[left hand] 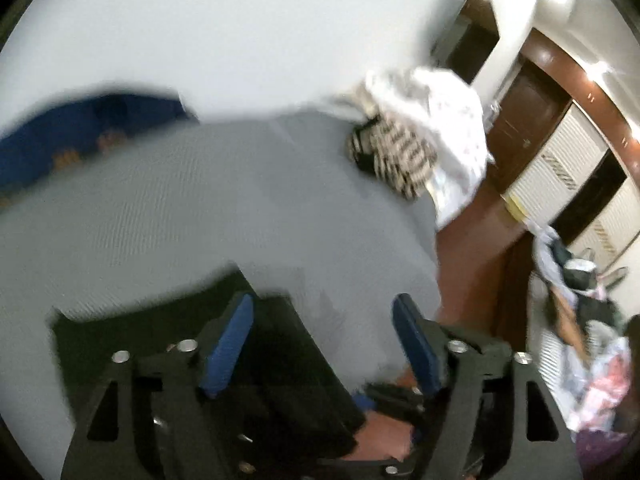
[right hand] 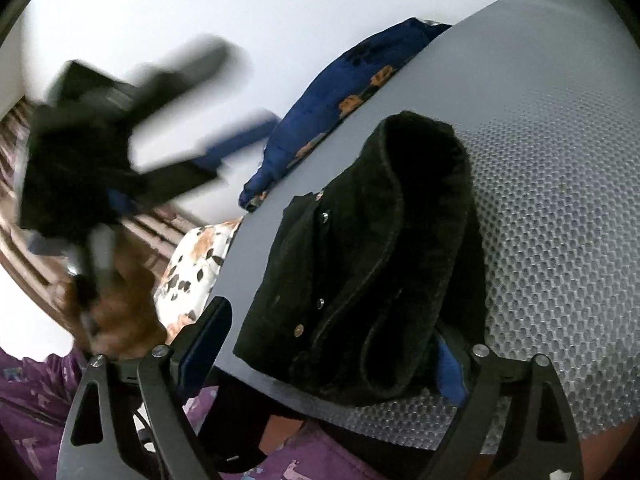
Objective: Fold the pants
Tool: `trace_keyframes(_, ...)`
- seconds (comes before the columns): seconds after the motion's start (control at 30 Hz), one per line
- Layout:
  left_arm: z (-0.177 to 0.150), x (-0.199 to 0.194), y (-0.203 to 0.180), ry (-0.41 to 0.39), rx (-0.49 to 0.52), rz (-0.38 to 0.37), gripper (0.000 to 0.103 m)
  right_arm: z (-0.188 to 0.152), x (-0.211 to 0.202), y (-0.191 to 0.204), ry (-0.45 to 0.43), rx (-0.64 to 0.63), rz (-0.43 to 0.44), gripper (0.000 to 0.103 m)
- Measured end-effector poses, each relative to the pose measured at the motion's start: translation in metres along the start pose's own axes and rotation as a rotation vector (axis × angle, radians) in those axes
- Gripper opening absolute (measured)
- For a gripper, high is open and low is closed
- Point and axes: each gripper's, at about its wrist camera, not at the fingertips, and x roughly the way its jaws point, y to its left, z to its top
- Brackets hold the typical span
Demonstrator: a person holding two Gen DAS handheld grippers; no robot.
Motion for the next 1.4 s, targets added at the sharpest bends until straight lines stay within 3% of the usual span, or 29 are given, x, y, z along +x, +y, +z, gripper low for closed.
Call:
trace_keyframes(0.1, 0.001, -0.024, 0.013, -0.073, 0.023, 0.1, 0.083, -0.001, -0.004, -0.002, -0.006, 0.003, -0.009, 0.089)
trace_keyframes(0.23, -0.025, -0.043, 0.057, -0.108, 0.003, 0.265, 0.087, 0.007, -0.003, -0.006, -0.012, -0.005, -0.033, 0.088)
trace_keyframes(0.27, -0.039, -0.046, 0.076, -0.099, -0.014, 0.321, 0.087, 0.01, -0.001, -0.007, -0.005, -0.01, -0.04, 0.086)
trace_keyframes(0.4, -0.085, -0.048, 0.134, -0.02, -0.156, 0.393, 0.087, 0.025, 0.012, 0.002, 0.037, -0.092, -0.101, 0.077)
trace_keyframes(0.53, -0.119, -0.055, 0.161, -0.017, -0.285, 0.388, 0.087, 0.036, 0.023, 0.007, 0.067, -0.186, -0.173, 0.024)
trace_keyframes(0.57, -0.123, -0.056, 0.162, -0.024, -0.3, 0.392, 0.087, 0.04, 0.026, 0.005, 0.079, -0.197, -0.19, 0.022)
trace_keyframes(0.67, -0.132, -0.067, 0.17, -0.048, -0.326, 0.408, 0.087, 0.048, 0.029, -0.007, 0.079, -0.14, -0.14, 0.021)
trace_keyframes(0.8, -0.13, -0.071, 0.162, -0.098, -0.32, 0.427, 0.087, 0.053, 0.032, 0.015, 0.063, -0.192, -0.08, 0.02)
trace_keyframes(0.93, -0.126, -0.058, 0.158, -0.058, -0.3, 0.418, 0.087, 0.05, 0.041, -0.006, 0.096, -0.209, -0.208, 0.016)
trace_keyframes(1.0, -0.124, -0.055, 0.157, -0.05, -0.291, 0.414, 0.087, 0.047, 0.04, -0.025, 0.106, -0.148, -0.199, 0.016)
trace_keyframes(1.2, -0.112, -0.044, 0.154, -0.046, -0.243, 0.433, 0.087, 0.039, 0.033, -0.032, 0.103, -0.123, -0.2, 0.018)
trace_keyframes(1.33, -0.095, -0.044, 0.157, -0.073, -0.23, 0.398, 0.087, 0.044, 0.027, -0.031, 0.092, -0.11, -0.218, 0.034)
trace_keyframes(1.4, -0.085, -0.045, 0.158, -0.089, -0.205, 0.393, 0.087, 0.045, 0.016, -0.028, 0.054, -0.107, -0.259, 0.037)
